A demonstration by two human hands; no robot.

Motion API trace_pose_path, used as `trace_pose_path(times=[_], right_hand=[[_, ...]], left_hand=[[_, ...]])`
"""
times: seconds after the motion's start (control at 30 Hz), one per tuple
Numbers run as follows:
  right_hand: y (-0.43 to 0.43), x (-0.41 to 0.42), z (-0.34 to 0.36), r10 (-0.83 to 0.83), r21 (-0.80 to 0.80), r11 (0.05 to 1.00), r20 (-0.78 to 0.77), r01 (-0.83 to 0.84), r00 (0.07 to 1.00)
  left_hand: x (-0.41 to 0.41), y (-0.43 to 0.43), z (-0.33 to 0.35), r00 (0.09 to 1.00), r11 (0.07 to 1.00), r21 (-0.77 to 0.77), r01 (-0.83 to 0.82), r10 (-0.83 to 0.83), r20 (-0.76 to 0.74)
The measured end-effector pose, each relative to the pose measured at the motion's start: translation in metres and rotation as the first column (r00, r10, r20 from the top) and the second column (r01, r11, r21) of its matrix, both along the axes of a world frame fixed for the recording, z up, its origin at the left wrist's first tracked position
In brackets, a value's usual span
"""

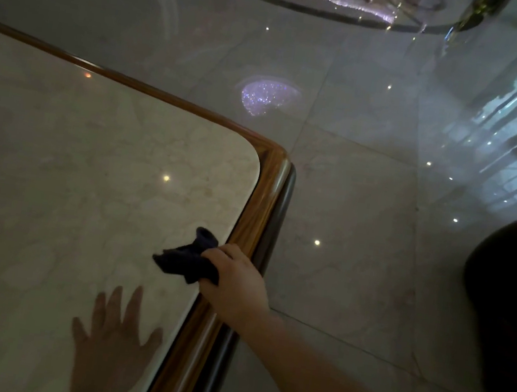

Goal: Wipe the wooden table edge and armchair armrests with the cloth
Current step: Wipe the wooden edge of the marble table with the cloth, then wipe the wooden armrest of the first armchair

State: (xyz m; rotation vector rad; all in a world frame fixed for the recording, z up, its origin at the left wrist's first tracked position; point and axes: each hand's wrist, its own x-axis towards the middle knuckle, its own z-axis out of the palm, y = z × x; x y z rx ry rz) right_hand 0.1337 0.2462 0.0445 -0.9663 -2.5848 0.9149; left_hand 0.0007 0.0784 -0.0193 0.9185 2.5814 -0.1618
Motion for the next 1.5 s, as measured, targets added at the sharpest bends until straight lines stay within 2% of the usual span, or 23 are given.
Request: trace_pose_path(times=[0.23, 0.5, 0.7, 0.93, 1.23, 1.5], right_hand=[[0.017, 0.061, 0.106, -0.124, 0.057, 0.990, -0.071, 0.128, 0.990], [0.010, 0.142, 0.206, -0.231, 0.093, 0.965, -0.141, 0.245, 0.963], [0.003, 0.210, 0.258, -0.337, 0.101, 0.931, -0.138, 0.351, 0.932], [-0.006, 0.294, 0.300, -0.448, 0.081, 0.881, -0.174, 0.466, 0.877], [-0.036, 0.368, 0.328, -0.574, 0.141, 0.794, -0.149, 0.592, 0.805], [-0.098, 0.390, 0.333, -0.745, 0.147, 0.635, -0.144, 0.759, 0.651]], left_hand=[[0.041, 0.029, 0.107, 0.975, 0.949, 0.233, 0.214, -0.194, -0.107], [0.094, 0.040, 0.198, 0.942, 0.906, 0.265, 0.331, -0.298, -0.158], [0.140, 0.047, 0.254, 0.915, 0.882, 0.258, 0.394, -0.348, -0.207], [0.203, 0.056, 0.300, 0.859, 0.831, 0.242, 0.501, -0.444, -0.254], [0.257, 0.074, 0.323, 0.788, 0.733, 0.291, 0.615, -0.581, -0.203], [0.279, 0.077, 0.334, 0.624, 0.531, 0.371, 0.762, -0.756, -0.198]])
